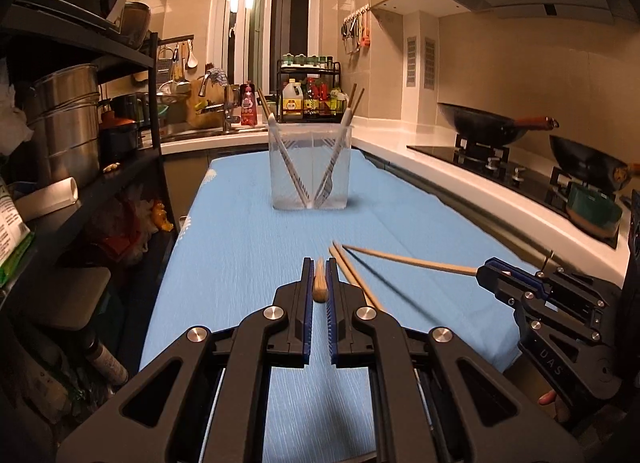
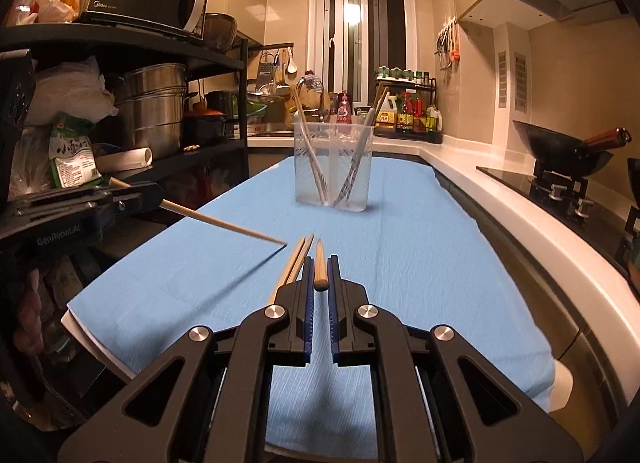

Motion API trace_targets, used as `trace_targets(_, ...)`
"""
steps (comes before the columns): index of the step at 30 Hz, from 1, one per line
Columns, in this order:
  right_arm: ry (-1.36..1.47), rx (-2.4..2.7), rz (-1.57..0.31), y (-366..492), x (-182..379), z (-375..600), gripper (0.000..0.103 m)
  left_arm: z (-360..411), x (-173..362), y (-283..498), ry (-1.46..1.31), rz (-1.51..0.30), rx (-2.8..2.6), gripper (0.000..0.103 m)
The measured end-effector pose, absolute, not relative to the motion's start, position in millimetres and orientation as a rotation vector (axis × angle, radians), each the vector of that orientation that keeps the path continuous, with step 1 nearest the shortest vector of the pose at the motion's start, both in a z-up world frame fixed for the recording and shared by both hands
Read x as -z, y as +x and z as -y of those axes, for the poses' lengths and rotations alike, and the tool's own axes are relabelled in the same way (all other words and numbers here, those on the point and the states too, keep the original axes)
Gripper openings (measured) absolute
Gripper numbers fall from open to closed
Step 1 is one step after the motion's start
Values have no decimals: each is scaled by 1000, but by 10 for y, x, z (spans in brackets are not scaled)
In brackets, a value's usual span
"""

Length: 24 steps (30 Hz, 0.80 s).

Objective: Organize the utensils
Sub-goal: 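Lift both chopsticks and carry both tools over the clear container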

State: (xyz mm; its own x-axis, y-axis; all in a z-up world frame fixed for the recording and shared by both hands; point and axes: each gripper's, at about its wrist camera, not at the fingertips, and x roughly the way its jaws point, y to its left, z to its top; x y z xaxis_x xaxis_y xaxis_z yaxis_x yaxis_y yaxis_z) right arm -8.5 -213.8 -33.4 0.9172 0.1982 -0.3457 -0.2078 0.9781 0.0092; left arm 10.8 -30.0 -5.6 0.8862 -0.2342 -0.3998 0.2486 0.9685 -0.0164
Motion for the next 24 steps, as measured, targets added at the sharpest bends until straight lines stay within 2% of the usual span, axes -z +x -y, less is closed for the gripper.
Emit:
trace_targets(10, -3, -179, -351, 170, -21, 2262, 7, 204, -489, 349, 26, -351, 290, 6)
trace_targets(24, 6, -188, -355, 545, -648, 2311, 7, 72, -790, 676, -21, -431, 292, 6)
